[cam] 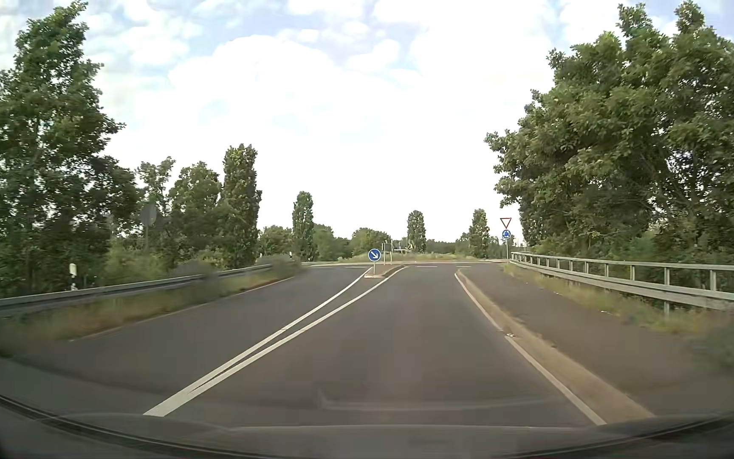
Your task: Follow the waypoints while adhering to traffic rules and regulations
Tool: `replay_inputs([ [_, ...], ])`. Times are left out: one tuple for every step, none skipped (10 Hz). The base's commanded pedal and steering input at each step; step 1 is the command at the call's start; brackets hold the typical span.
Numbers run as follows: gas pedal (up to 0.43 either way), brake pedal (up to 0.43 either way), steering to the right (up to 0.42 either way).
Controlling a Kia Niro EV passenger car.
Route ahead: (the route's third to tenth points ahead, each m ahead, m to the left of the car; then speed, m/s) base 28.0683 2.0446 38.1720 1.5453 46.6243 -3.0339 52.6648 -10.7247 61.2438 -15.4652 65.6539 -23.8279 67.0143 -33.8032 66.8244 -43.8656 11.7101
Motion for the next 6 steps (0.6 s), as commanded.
replay_inputs([
  [0.000,0.207,0.027],
  [0.000,0.220,0.027],
  [0.000,0.226,0.027],
  [0.000,0.232,0.027],
  [0.000,0.238,0.027],
  [0.000,0.250,0.026],
])
